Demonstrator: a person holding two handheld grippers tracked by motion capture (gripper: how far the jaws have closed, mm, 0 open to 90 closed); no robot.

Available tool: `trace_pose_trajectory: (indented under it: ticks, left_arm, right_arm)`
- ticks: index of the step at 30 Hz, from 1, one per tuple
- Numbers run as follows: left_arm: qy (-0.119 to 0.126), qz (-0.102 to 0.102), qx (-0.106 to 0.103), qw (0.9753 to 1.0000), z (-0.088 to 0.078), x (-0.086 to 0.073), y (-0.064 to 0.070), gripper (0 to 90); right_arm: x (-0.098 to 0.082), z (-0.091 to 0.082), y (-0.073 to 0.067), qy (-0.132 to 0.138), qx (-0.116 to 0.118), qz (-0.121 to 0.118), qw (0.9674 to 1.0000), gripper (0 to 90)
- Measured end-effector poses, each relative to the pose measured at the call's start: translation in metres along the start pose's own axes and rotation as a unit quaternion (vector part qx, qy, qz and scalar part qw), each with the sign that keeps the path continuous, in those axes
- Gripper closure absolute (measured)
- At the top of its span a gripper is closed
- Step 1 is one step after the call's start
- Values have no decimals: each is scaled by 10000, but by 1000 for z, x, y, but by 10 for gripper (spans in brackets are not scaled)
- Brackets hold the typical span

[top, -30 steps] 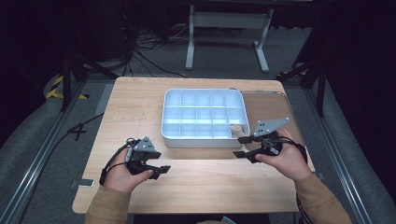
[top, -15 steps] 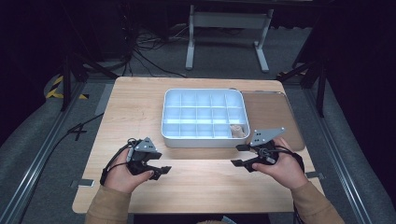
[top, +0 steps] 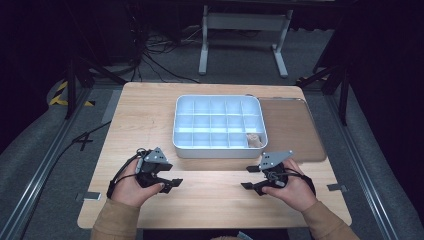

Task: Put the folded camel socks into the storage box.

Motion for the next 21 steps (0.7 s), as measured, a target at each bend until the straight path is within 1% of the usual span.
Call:
trace_pose_trajectory:
  ticks: [1, 2, 7, 9, 10, 11, 13, 14, 16, 18, 19, 20, 21]
  left_arm:
    - [-11, 29, -2, 10000, 0, 0, 0, 363]
    - [-10, -13, -11, 10000, 1, 0, 0, 363]
    - [-62, -30, -11, 10000, 2, -1, -1, 362]
    - [-99, -35, -6, 9999, 3, -2, -1, 362]
    - [-119, -35, -12, 9999, 4, -2, -1, 361]
    - [-119, -31, -19, 9999, 4, -2, -1, 361]
    - [-146, -26, -25, 9999, 4, -2, -1, 361]
    - [-131, -54, -42, 9999, 5, -2, -1, 361]
    - [-156, -14, -33, 9999, 5, -2, -2, 361]
    - [-169, -10, -46, 9998, 6, -3, -2, 360]
    - [-263, -3, -39, 9996, 6, -4, -3, 360]
    - [-278, -6, -1, 9996, 7, -5, -4, 359]
    - [-310, -5, -12, 9995, 8, -6, -4, 358]
  right_arm:
    - [-1, 2, -1, 8, 3, -5, 10000, 396]
    - [-4, 5, -3, 12, 19, 7, 10000, 396]
    - [-13, 15, -7, 17, 12, 6, 10000, 401]
    - [-17, 19, -10, 132, -32, 42, 9999, 395]
    - [-19, 21, -13, 72, -12, 23, 10000, 395]
    - [-22, 24, -15, 13, -32, -59, 10000, 394]
    - [-24, 27, -20, -14, -20, -116, 9999, 392]
    - [-24, 29, -22, -14, -10, -148, 9999, 388]
    - [-24, 29, -25, 13, -20, -166, 9999, 385]
    - [-25, 30, -26, 26, -103, -213, 9997, 368]
    - [-25, 31, -27, 57, -140, -202, 9997, 362]
    - [-25, 31, -27, 84, -139, -211, 9996, 364]
    - [-25, 31, -28, 96, -161, -216, 9996, 365]
Point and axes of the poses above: each handheld gripper's, and its own axes: z roughly forward along the jaws, x roughly out of its top, y roughly to its right, the point moved 4 cm from there along z, roughly forward along the jaws, and after that the axes turned 15 degrees about -x, right-handed, at the moved point
